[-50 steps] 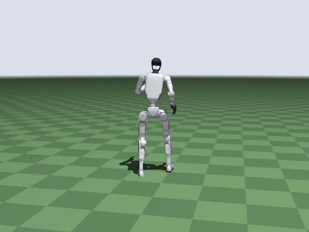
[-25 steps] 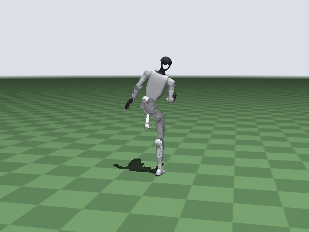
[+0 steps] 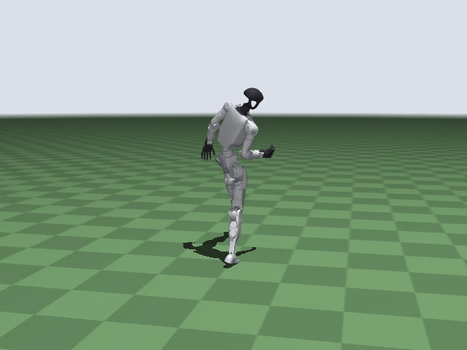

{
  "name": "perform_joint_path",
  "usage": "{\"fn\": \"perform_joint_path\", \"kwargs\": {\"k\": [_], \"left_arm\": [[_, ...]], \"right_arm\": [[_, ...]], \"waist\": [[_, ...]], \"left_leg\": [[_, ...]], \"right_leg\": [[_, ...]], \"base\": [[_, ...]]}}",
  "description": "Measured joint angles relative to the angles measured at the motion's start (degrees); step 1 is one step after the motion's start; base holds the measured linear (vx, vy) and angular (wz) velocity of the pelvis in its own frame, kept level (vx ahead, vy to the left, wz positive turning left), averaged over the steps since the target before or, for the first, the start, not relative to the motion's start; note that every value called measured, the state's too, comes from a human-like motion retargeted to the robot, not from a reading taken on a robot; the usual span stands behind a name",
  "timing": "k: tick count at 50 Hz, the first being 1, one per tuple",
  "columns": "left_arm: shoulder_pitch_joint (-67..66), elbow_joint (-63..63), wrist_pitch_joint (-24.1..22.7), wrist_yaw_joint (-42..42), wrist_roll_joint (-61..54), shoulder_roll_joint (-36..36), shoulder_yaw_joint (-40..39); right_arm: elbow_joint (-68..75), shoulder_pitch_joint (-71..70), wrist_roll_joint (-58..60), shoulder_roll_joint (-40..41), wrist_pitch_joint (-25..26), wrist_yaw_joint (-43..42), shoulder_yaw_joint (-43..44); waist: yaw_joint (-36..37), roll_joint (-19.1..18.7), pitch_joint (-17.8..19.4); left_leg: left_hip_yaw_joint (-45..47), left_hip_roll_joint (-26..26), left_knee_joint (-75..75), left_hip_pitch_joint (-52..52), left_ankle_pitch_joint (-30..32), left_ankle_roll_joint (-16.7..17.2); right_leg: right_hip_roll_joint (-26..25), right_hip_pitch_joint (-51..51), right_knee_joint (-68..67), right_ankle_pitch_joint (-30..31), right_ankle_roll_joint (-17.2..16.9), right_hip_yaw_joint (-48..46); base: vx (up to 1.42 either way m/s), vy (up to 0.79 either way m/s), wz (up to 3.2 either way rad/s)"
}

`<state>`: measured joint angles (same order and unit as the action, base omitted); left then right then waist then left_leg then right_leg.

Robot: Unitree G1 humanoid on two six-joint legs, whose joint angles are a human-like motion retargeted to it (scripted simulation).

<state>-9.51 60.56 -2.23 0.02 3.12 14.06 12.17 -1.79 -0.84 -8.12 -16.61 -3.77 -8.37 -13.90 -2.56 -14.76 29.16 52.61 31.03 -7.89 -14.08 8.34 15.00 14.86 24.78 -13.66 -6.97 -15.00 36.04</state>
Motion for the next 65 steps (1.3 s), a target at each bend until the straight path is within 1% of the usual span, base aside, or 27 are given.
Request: {"fn": "perform_joint_path", "kwargs": {"k": [3, 5, 8, 10, 12, 17, 22, 25, 27, 30, 33, 36, 38, 40, 42, 45, 47, 48, 50, 52, 53, 54, 55, 57, 60, 62, 65], "left_arm": [[2.2, -9.6, -2.6, 7.3, -5.0, 3.7, -4.7], [3.1, -17.4, -4.4, 10.8, -12.4, 6.1, -8.7], [3.8, -33.0, -6.3, 13.6, -27.8, 8.5, -12.7], [5.2, -42.4, -8.6, 13.1, -35.9, 9.3, -13.4], [9.6, -49.1, -10.7, 13.1, -47.4, 8.7, -12.1], [20.1, -63.7, -14.7, 12.3, -63.1, 6.8, -5.2], [17.8, -86.3, -16.4, 5.9, -64.5, 2.9, -2.6], [11.0, -95.1, -15.1, 2.3, -63.1, 0.4, -4.7], [6.8, -97.0, -14.0, 0.9, -62.0, 0.5, -5.4], [3.2, -95.9, -13.9, -0.5, -57.2, 3.3, -5.5], [2.7, -93.5, -14.3, 0.3, -55.1, 6.6, -4.3], [5.5, -89.8, -13.6, -2.3, -53.3, 8.2, -2.6], [9.0, -86.6, -12.8, -3.5, -52.6, 8.9, -0.9], [13.1, -83.3, -12.6, -3.6, -51.9, 9.3, 1.8], [17.9, -79.6, -13.7, -2.0, -51.0, 8.7, 6.3], [25.4, -74.8, -15.7, 2.6, -48.4, 6.5, 15.6], [29.8, -72.0, -13.9, 0.2, -44.9, 2.8, 22.1], [32.1, -70.6, -13.8, -1.1, -43.5, 1.2, 24.7], [35.2, -68.6, -13.4, -4.6, -42.0, -2.0, 29.3], [35.8, -68.6, -12.8, -4.3, -44.9, -4.0, 32.1], [35.8, -69.6, -12.9, -1.5, -48.7, -4.0, 32.5], [35.5, -70.3, -13.1, -0.3, -50.8, -3.6, 32.5], [35.0, -70.9, -13.4, 0.1, -52.2, -3.1, 32.3], [32.2, -71.3, -13.3, -1.1, -52.7, -2.5, 30.2], [25.8, -71.4, -9.4, -1.9, -52.6, -2.8, 23.7], [22.0, -70.5, -8.4, -3.4, -49.7, -2.1, 19.0], [16.6, -70.9, -9.3, -2.4, -46.6, -1.1, 12.9]], "right_arm": [[-0.4, -1.6, -3.4, 0.2, 0.1, 0.1, 1.2], [-2.4, -3.1, -5.3, -1.0, -0.1, 1.1, 1.6], [-7.3, -5.5, -4.5, -2.6, 0.6, 2.5, 0.5], [-10.2, -6.7, -2.5, -2.6, 0.4, 2.3, -1.3], [-11.5, -8.6, 0.6, -2.8, 0.9, 1.8, -2.5], [-18.5, -8.8, 6.8, -3.3, 0.7, 1.7, -1.4], [-33.4, -4.5, 12.7, -7.0, -3.1, -3.1, -1.7], [-39.9, -0.3, 15.4, -11.9, -5.7, -5.8, 0.6], [-41.7, 2.6, 16.6, -13.4, -6.7, -8.0, 1.0], [-42.1, 2.4, 17.4, -14.9, -8.4, -11.2, 0.2], [-35.1, -9.5, 22.9, -16.5, -7.5, -13.0, -2.4], [-16.4, -30.0, 27.7, -18.0, -4.7, -15.6, -7.0], [0.0, -45.2, 30.3, -17.8, -2.5, -18.9, -11.9], [16.0, -59.1, 33.9, -18.6, -0.5, -23.2, -17.7], [32.4, -72.5, 38.2, -20.4, 2.4, -28.2, -25.7], [54.9, -88.2, 37.9, -24.4, 9.0, -31.9, -38.0], [63.3, -92.7, 23.1, -28.6, 9.0, -23.2, -35.3], [68.5, -95.8, 14.6, -30.1, 9.0, -20.6, -33.4], [76.5, -101.0, -4.2, -34.2, 8.0, -15.9, -28.1], [78.5, -102.2, -18.4, -39.4, 7.8, -11.6, -26.8], [76.9, -100.8, -22.6, -42.2, 8.3, -10.5, -27.9], [75.0, -99.0, -23.3, -44.3, 8.0, -10.0, -28.6], [73.0, -97.0, -22.3, -45.9, 7.4, -9.9, -29.0], [67.3, -90.5, -15.4, -47.7, 5.5, -11.2, -27.1], [45.1, -70.8, -7.5, -49.9, 4.1, -15.1, -16.1], [27.9, -52.7, -4.8, -48.4, 0.7, -17.9, -3.5], [5.6, -27.2, 0.7, -42.0, -2.5, -16.7, 11.0]], "waist": [[-0.3, -3.5, -0.7], [-0.9, -5.7, -2.2], [-3.2, -8.4, -5.7], [-4.6, -9.2, -8.7], [-3.6, -6.7, -10.6], [2.4, 3.4, -13.2], [12.9, 12.0, -12.6], [18.5, 14.7, -12.0], [21.7, 14.7, -11.9], [23.9, 12.5, -14.2], [25.7, 13.4, -19.3], [24.3, 14.6, -23.1], [26.2, 13.8, -25.4], [27.5, 13.0, -26.1], [26.2, 12.9, -23.9], [19.2, 11.7, -14.5], [15.0, 7.9, -7.9], [14.9, 6.2, -5.8], [15.2, 3.6, -4.8], [13.3, 2.3, -3.8], [10.7, 1.4, -2.2], [9.5, 1.2, -0.9], [8.9, 1.2, 0.3], [9.8, 1.4, 0.2], [11.2, 1.1, 0.0], [12.7, 3.5, 0.1], [13.4, 5.4, 0.4]], "left_leg": [[0.8, -7.3, 1.2, 9.1, -10.5, -0.5], [1.6, -12.5, 1.7, 13.9, -15.8, -2.3], [-1.0, -19.5, 1.3, 18.7, -19.5, -5.0], [-6.7, -21.1, 3.1, 19.2, -19.8, -6.2], [-10.7, -23.9, 9.9, 19.7, -14.0, -8.0], [-16.3, -26.0, 4.2, 14.0, -13.8, -7.6], [-17.5, -28.0, 3.7, 9.6, -14.5, -5.9], [-19.2, -28.0, 3.8, 8.6, -14.6, -4.0], [-22.0, -27.2, 4.8, 9.5, -14.1, -3.1], [-29.2, -24.0, 3.7, 9.6, -14.0, 0.0], [-33.6, -21.7, 5.1, 10.3, -13.3, 0.0], [-38.4, -22.5, 4.9, 10.6, -12.8, 0.0], [-39.0, -18.2, 2.8, 11.6, -13.6, 0.0], [-40.8, -16.3, -1.7, 11.8, -14.6, 0.0], [-44.8, -18.5, -7.6, 12.2, -15.2, 0.0], [-55.6, -25.9, -13.5, 18.9, -13.5, 0.0], [-62.9, -28.5, -17.2, 24.7, -12.1, 0.0], [-64.0, -28.9, -19.2, 26.1, -11.8, 0.0], [-67.0, -29.3, -21.4, 26.6, -11.7, 0.0], [-72.6, -29.4, -20.0, 30.4, -13.2, 0.0], [-76.5, -29.0, -18.3, 34.3, -14.1, 0.0], [-78.6, -28.4, -16.3, 37.0, -14.7, 0.0], [-79.7, -27.8, -14.3, 39.2, -15.1, 0.0], [-81.8, -27.1, -12.7, 40.9, -15.8, 0.0], [-84.8, -27.8, -14.2, 41.4, -14.7, 0.0], [-84.9, -30.1, -15.1, 41.1, -13.2, 0.0], [-87.1, -28.5, -14.2, 40.9, -14.5, 0.0]], "right_leg": [[-2.2, -0.8, 0.7, -3.3, 0.8, 1.3], [-5.5, -1.7, 0.4, -6.1, 3.4, 0.9], [-12.4, -4.0, -1.9, -9.8, 7.6, -2.2], [-16.7, -4.9, -2.6, -10.8, 9.1, -4.6], [-16.9, -4.8, -2.2, -9.9, 8.8, -5.1], [-14.0, -5.8, 0.0, -5.0, 4.9, -6.3], [-11.5, -8.4, 1.9, -3.8, 6.9, -12.0], [-10.8, -9.2, 1.9, 0.2, 5.8, -22.1], [-12.3, -10.0, -2.1, 2.8, 5.8, -29.1], [-17.0, -15.8, -21.8, -3.0, 8.3, -38.0], [-17.8, -27.8, -54.4, -14.8, 15.0, -44.4], [-15.8, -39.0, -85.8, -26.8, 21.8, -48.0], [-17.8, -47.9, -102.5, -31.3, 27.6, -50.9], [-19.1, -58.6, -114.9, -34.2, 29.4, -53.3], [-16.7, -70.1, -118.7, -34.4, 25.1, -55.3], [-3.0, -81.0, -108.6, -27.6, 11.9, -54.2], [7.6, -82.3, -89.6, -9.6, 1.4, -53.5], [10.8, -82.8, -76.4, 2.9, 0.4, -56.6], [12.8, -81.0, -44.1, 22.7, 0.0, -63.2], [12.2, -71.9, -5.7, 24.1, 0.0, -59.7], [16.4, -63.1, 12.6, 21.4, 0.0, -60.9], [19.4, -61.8, 18.7, 16.2, 0.0, -64.6], [21.9, -64.2, 18.7, 9.7, 0.0, -69.7], [23.2, -65.5, 18.7, 9.1, 0.0, -78.3], [24.4, -59.3, 13.7, 20.9, 0.1, -83.7], [26.1, -65.7, -3.6, 20.8, 0.0, -78.4], [15.2, -66.8, -5.1, 17.8, 0.0, -67.7]], "base": [[0.32, 0.43, -0.21], [0.32, 0.37, 0.52], [0.29, 0.25, 1.17], [0.31, 0.21, 1.14], [0.31, 0.24, 0.76], [0.27, 0.23, 0.78], [0.26, 0.20, 0.19], [0.29, 0.18, 0.33], [0.31, 0.18, 0.89], [0.30, 0.22, 1.61], [0.31, 0.09, 1.27], [0.22, 0.14, 1.28], [0.20, -0.02, 0.13], [0.18, 0.05, 0.50], [0.17, 0.17, 2.10], [0.20, 0.26, 4.29], [0.09, 0.30, 4.32], [-0.07, 0.08, 2.76], [0.03, -0.06, 2.19], [0.65, 0.07, 3.23], [0.82, 0.09, 3.61], [0.63, -0.05, 3.08], [0.31, -0.27, 1.83], [0.27, -0.24, 1.01], [0.44, 0.04, 0.53], [0.30, -0.08, 0.07], [0.27, -0.41, 0.46]]}}
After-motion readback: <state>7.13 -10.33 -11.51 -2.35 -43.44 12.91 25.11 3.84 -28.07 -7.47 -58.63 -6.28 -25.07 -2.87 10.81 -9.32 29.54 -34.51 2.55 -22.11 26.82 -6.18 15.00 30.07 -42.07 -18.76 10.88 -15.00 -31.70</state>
